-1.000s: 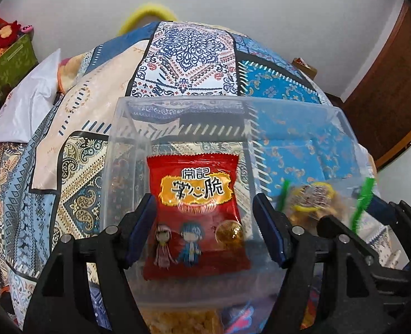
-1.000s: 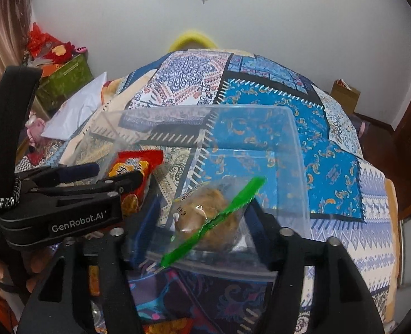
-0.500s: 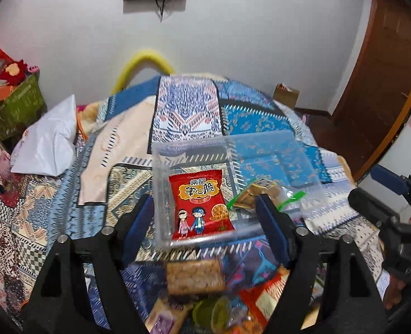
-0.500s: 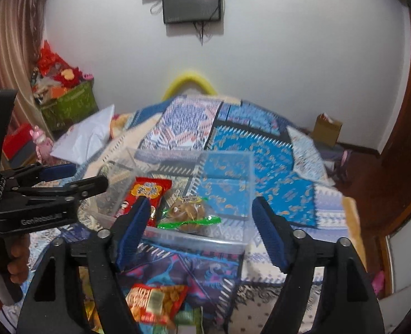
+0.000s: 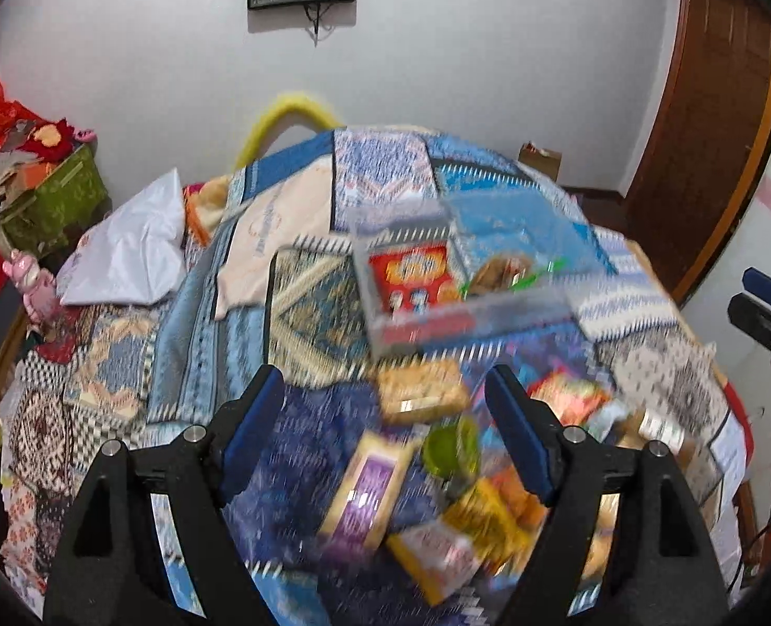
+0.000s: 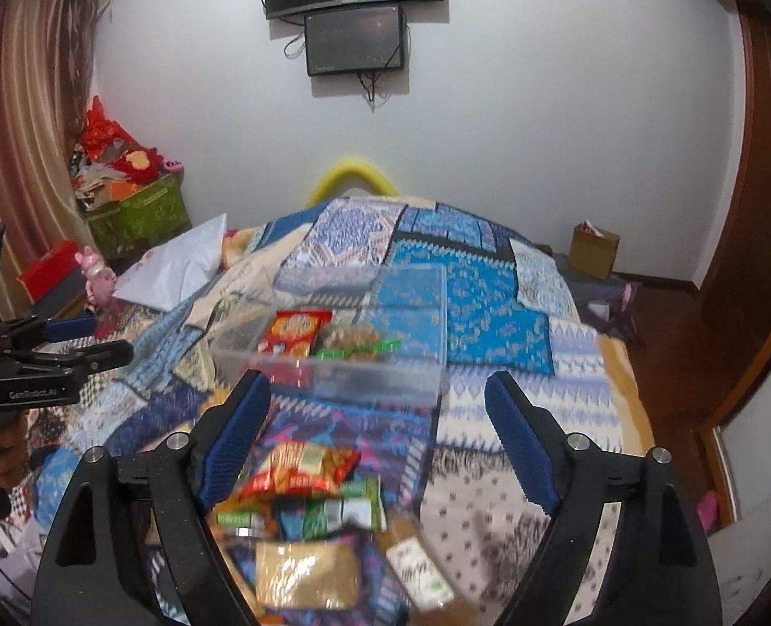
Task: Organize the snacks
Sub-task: 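Grasp the purple-labelled cracker pack with left tool while right tool grasps the square bread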
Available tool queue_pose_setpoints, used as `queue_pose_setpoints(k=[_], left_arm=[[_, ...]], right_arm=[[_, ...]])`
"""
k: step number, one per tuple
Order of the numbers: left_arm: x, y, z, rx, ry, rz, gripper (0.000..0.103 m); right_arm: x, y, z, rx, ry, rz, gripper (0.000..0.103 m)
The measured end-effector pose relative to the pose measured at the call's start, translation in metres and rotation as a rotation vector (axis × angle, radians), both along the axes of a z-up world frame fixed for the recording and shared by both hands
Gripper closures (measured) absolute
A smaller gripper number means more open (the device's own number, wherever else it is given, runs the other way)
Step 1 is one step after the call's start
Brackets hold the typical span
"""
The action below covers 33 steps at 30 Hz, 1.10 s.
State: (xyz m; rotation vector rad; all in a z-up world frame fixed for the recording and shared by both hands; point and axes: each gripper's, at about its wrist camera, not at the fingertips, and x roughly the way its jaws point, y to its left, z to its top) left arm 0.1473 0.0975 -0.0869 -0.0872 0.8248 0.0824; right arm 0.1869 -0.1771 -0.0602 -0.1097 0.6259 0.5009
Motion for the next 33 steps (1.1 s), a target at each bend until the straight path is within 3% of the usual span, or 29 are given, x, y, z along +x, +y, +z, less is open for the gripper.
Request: queue_pose_setpoints(k=[10,16,23,32,33], left_arm=[[-0.033,0.013,-0.062,-0.047,0.116,0.016,0.024],[-0.031,0.022,-0.092,-0.099,0.174,0.033,0.024],[-0.016,0.017,-0.116,-0.087,0.207,0.008,0.024],[0.004,0.013,-0.136,-0.070,0.215,-0.019,0.039],[0.005,0.011,-0.138,-0.068,0.217,-0.024,0.045]], right_arm=[[-0.030,0.001,-0.060,-0.052,0.144,0.020,0.021],[-0.034,0.011,-0.098,-0.081,0.251,0.047,0.021],[-0.035,0.019,-0.127,-0.094,0.343,0.064,0.020],[-0.034,0.019,-0.133,-0.088,0.324,0.071,0.021],[-0.035,0.019,-0.132,-0.084,0.321,0.069,0.021]])
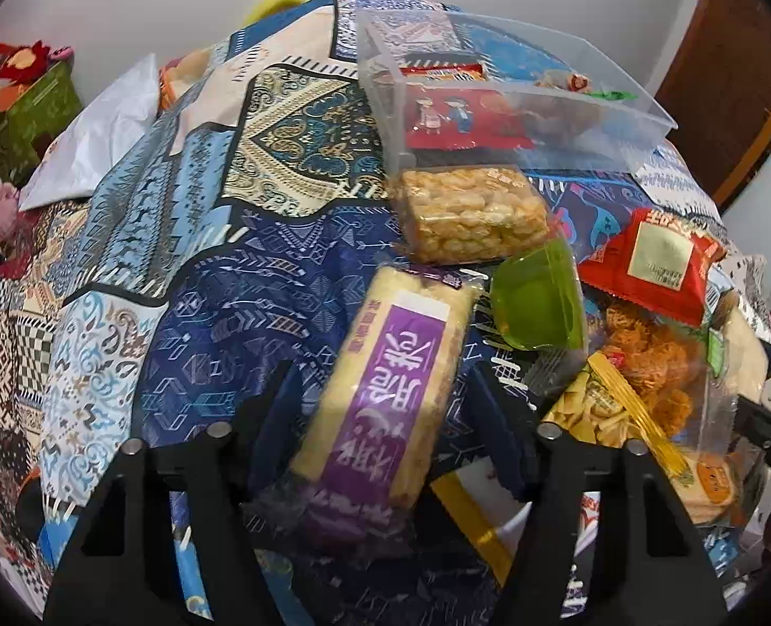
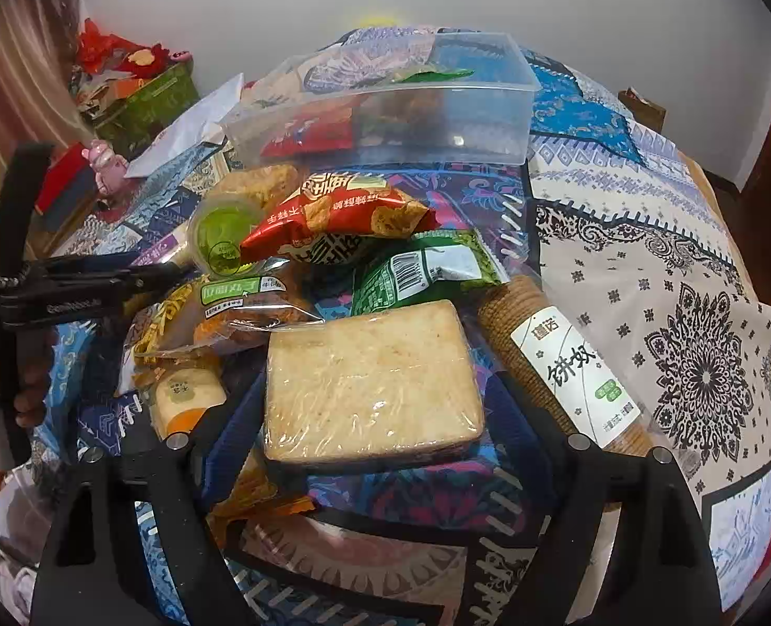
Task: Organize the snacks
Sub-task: 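Grasp the purple-labelled cracker pack with left tool while right tool grasps the square bread, then place the cracker pack and square bread into the clear box, releasing both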
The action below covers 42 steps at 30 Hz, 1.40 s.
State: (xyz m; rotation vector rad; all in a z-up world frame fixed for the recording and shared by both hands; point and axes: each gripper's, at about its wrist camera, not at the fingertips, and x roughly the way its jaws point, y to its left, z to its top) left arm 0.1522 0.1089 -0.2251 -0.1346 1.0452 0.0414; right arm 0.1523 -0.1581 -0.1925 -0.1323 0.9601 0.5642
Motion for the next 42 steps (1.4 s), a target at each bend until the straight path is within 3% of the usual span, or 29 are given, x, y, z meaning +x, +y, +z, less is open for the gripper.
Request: queue_pose_setpoints(k=[3,10,25,33,42], left_arm=[[0.001,-0.002,-0.006,-0.017,-0.002,0.001,0.053],[-0.010,-0.002,0.003,-0.021,-0.021,0.013,0.057],[-0.034,-0.007,0.072,-0.032,-0.200,0.024,0.059],[-0.015,-0.023,0.098,-0.014,-0.288,0.012,0.059],[0.021,-0.027,0.115,-0.012,-0.338,-0.001,0.059]], right_arm=[[-0.001,0.000,0.001,0.005,-0.005,0.002,0.022],[-0.005,-0.010,0.011,0.008,-0.038,-0.013,0.022],[0.000,-0.028,0.072,0.082,-0.189,-0.082,0.022],[0.024,-0.017,0.101,0.118,-0.273,-0.089,0.022],[0.060,0.001,0.103,0.132,-0.286,-0.082,0.022]])
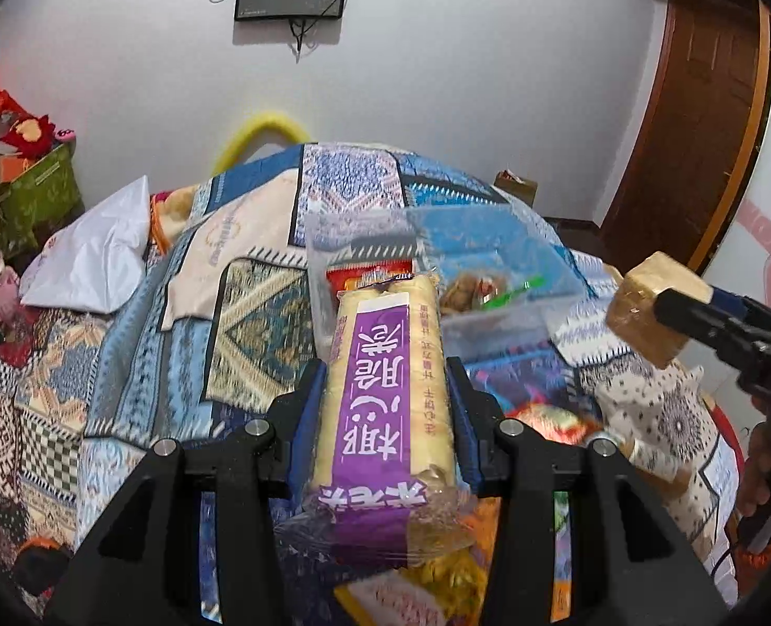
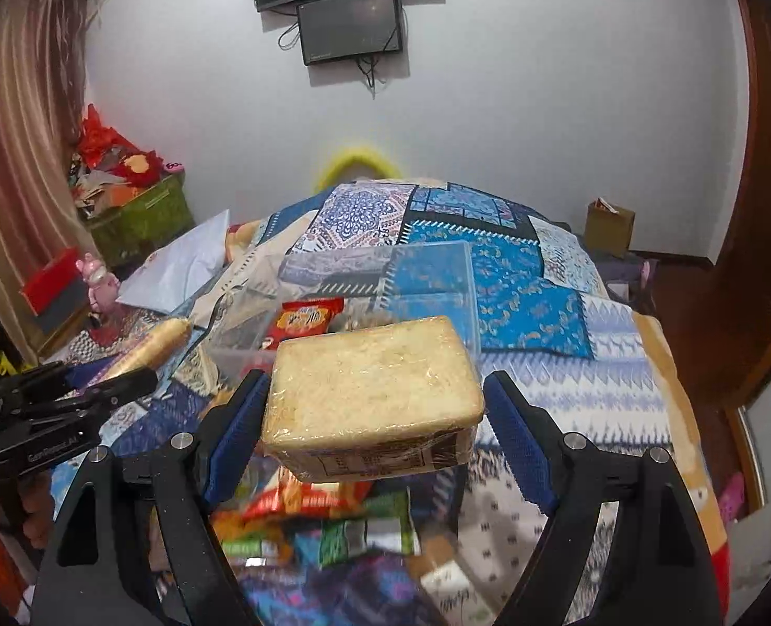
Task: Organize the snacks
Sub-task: 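Place the cracker pack and square bread into the clear box, releasing both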
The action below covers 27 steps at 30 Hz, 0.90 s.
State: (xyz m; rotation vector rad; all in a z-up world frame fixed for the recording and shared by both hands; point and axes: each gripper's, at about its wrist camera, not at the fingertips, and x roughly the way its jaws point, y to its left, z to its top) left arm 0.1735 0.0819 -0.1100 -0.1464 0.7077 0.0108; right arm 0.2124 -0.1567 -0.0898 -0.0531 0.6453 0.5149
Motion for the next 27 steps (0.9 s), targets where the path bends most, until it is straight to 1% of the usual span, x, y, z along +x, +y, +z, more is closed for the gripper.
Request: queue_pose_setpoints(k=[6,10,14,19,27], left_arm=[[0.033,0.003,0.003,0.016,-0.014,0.003,0.059],[0.056,0.008,-0.001,-0.006,-0.001,0.001,0.059],[0.084,0.010,-0.012,-0.027,0.026,-0.001,0.059],[0.112,0.007,-0.030,-0.010,0.073,0.005,0.059],[0.146,0.003,-0.052,0.005,0.121,0.011,0.059]], right_arm=[[0.031,0.009,-0.007,-0.008,0.009,-0.004,0.022],[0.052,0.014,-0.015,-0.014,0.038,-0.006,0.022],[0.071,0.021,-0.025,-0.039,0.057,-0.005,0.022],[0.089,0.029,-0.038,-0.063,0.096,0.009,0.022],[0.107,0.037,-0.047,-0.080,0.118,0.031,0.022]])
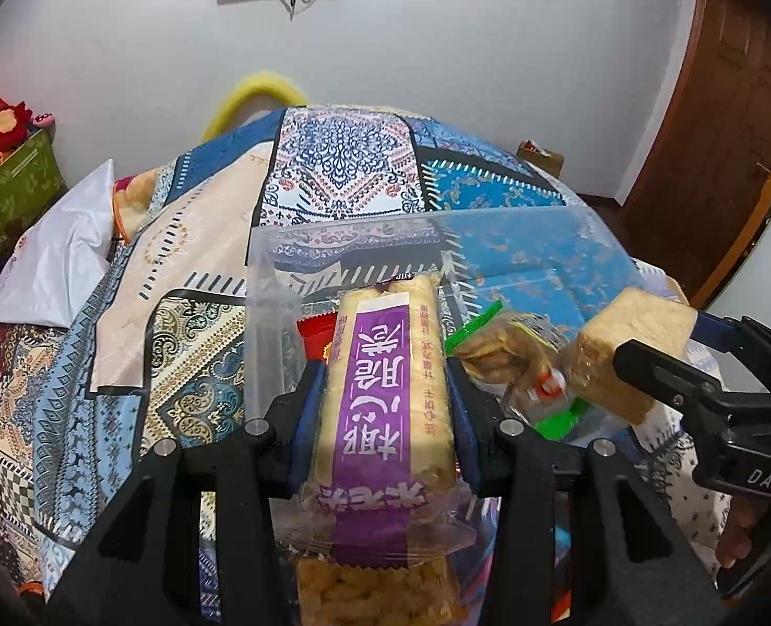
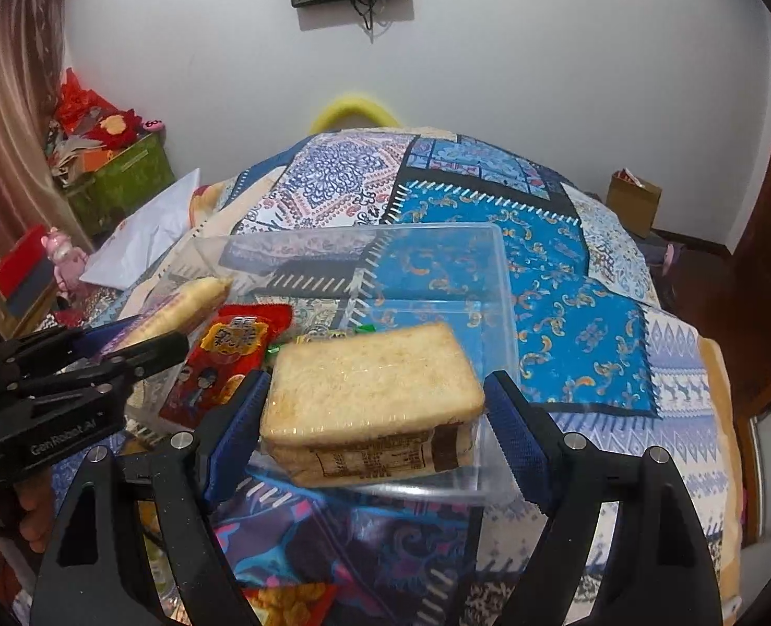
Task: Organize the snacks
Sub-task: 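Place the cracker pack and square bread into the clear box, releasing both, then grasp the green jelly cup with left tool while right tool grasps the biscuit roll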
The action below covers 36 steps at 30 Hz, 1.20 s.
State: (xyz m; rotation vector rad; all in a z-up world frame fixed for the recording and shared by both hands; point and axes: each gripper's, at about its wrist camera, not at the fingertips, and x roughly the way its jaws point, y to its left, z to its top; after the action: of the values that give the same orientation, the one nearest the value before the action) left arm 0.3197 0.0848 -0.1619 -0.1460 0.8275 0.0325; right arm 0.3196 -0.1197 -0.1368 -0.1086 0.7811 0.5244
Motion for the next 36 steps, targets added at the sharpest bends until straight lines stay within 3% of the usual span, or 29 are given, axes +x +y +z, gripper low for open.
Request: queue_pose_setpoints(k=[9,14,16,18,28,36], left_arm=[[0.020,0.002,-0.022,-0.003,0.071,0.013,0.059],[0.014,-0.002,-0.019,0.008,0.069,-0.014,0.056],[0.010,-0.003,-0.014,0.023,0.062,-0.001,0.042],[0.005,-0.003,-0.007,0.030,0.045,0.011,0.038],[-0.040,-0.008,0.039,0.048,-0.027,-0.010,0.036],[-0.093,-0.014,0.053,0.069,-0.030,-0.031,0.033]], right_arm=[[0.013,0.000,-0.011,-0.013,0.059,-0.002,0.022],[0.014,0.005,-0.013,-0.052,0.069,-0.010,0.021],[0.013,0.006,-0.012,-0.066,0.075,-0.007,0.021],[0.013,0.004,-0.010,-0.065,0.086,-0.014,0.021],[-0.018,-0.012,0.022,-0.055,0.020,0.013,0.021],[-0.066,-0.038,0.051,-0.045,-0.051,0.012,0.020]])
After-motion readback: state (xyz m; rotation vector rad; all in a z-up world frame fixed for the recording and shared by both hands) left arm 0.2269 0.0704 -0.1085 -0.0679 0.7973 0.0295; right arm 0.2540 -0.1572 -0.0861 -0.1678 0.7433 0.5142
